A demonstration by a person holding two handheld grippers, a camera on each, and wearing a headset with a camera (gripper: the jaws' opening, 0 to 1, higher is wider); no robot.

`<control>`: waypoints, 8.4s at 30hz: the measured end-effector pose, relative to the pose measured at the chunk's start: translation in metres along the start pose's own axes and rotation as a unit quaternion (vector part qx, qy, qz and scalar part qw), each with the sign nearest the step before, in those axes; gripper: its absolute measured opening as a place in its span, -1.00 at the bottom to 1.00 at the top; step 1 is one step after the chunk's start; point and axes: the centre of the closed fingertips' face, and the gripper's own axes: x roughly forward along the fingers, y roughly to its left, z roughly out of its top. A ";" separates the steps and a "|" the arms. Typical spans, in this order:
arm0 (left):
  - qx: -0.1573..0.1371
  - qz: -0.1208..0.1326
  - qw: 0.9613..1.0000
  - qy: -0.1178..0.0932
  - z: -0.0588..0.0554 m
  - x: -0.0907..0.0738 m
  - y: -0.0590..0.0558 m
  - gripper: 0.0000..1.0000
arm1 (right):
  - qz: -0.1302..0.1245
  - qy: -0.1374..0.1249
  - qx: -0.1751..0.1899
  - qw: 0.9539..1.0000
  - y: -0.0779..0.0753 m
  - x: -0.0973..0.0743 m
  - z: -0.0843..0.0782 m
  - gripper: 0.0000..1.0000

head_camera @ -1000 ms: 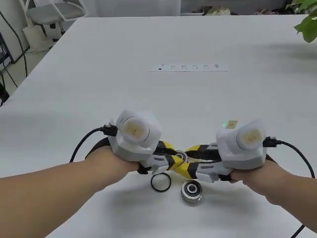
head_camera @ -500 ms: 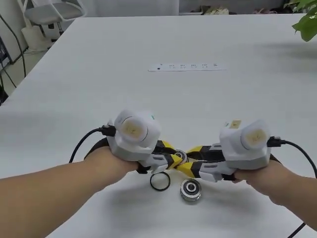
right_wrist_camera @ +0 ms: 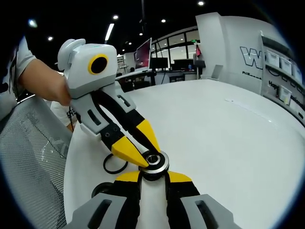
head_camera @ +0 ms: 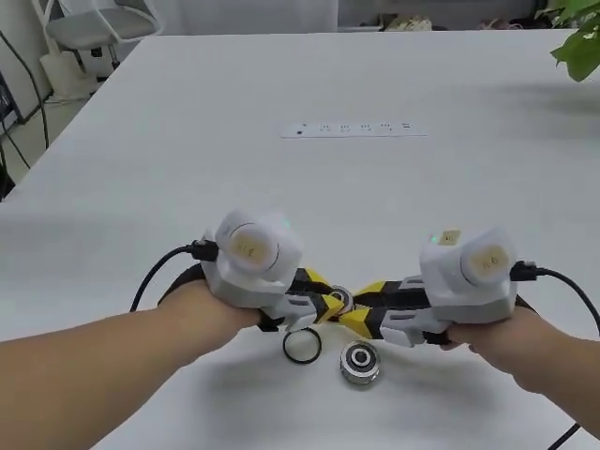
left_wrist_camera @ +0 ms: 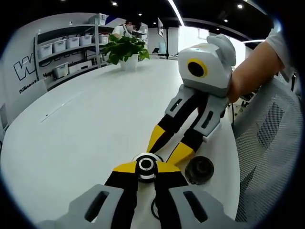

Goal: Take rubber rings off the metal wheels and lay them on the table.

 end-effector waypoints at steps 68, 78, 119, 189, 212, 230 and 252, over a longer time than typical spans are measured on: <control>0.000 0.015 1.000 0.012 0.000 0.001 0.000 -0.86 | 0.000 -0.053 0.181 0.982 -0.009 -0.013 0.010 -1.00; 0.003 0.016 1.000 0.013 0.000 0.002 0.000 -0.86 | 0.005 -0.055 0.176 0.983 -0.005 -0.012 0.013 -1.00; 0.005 0.016 1.000 0.010 0.000 0.001 -0.001 -0.86 | 0.051 -0.086 0.183 0.978 0.011 -0.014 0.027 -1.00; -0.017 0.016 0.999 -0.040 0.017 -0.089 -0.012 -0.29 | 0.035 -0.117 0.205 0.971 0.003 -0.027 0.044 -1.00; -0.032 0.029 0.997 -0.057 0.010 -0.130 -0.020 0.06 | 0.093 -0.093 0.190 0.973 0.045 -0.015 0.050 -1.00; -0.035 0.035 0.997 -0.061 0.009 -0.136 -0.020 0.06 | 0.135 -0.047 0.202 0.969 0.070 -0.001 0.031 -1.00; -0.041 0.034 0.997 -0.052 0.003 -0.134 -0.019 0.03 | 0.111 -0.021 0.202 0.973 0.059 0.003 0.013 -1.00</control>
